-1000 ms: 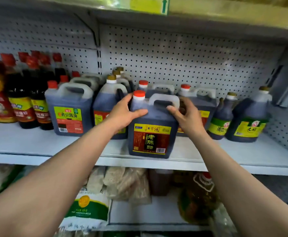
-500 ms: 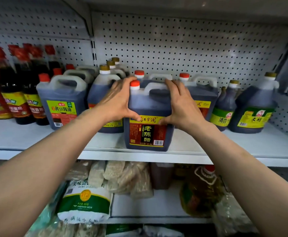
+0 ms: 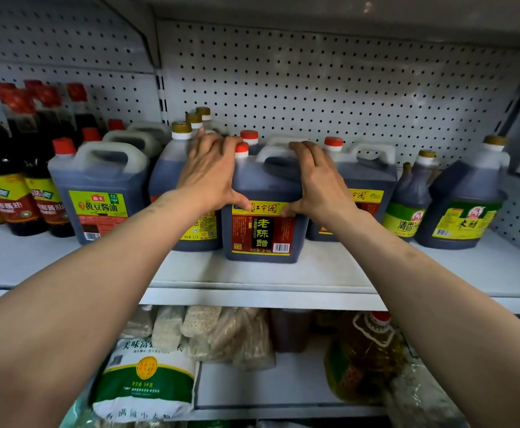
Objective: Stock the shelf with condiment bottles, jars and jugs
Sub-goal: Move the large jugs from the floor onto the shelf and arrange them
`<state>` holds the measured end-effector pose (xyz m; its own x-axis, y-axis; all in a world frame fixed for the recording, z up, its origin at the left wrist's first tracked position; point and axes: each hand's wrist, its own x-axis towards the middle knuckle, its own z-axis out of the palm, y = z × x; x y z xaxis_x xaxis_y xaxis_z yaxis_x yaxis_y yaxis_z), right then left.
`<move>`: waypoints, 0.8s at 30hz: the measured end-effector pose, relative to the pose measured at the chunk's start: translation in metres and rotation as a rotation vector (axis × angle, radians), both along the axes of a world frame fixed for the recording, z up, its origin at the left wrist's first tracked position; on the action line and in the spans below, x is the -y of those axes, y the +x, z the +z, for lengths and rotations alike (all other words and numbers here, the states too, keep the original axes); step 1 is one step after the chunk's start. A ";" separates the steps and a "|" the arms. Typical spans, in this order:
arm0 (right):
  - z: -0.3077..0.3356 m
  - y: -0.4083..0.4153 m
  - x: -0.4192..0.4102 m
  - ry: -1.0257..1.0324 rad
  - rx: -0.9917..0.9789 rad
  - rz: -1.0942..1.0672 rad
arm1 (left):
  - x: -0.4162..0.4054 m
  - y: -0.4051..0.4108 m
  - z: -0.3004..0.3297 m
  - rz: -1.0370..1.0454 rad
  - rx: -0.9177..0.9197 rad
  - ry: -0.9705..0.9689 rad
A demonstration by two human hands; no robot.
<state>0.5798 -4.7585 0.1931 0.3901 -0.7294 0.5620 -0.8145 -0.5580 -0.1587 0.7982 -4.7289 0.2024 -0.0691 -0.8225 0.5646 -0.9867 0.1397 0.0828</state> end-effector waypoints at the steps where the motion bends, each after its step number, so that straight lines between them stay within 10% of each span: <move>1: -0.001 0.002 0.002 -0.003 0.002 -0.007 | 0.002 0.000 0.000 0.010 0.004 0.001; 24: 0.007 0.018 -0.088 0.113 -0.096 -0.261 | -0.077 0.026 0.009 0.013 -0.045 0.120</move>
<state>0.5975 -4.6703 0.2003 0.2284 -0.8681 0.4408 -0.9425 -0.3105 -0.1233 0.8243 -4.6519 0.2116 -0.0347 -0.8848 0.4646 -0.9833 0.1133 0.1424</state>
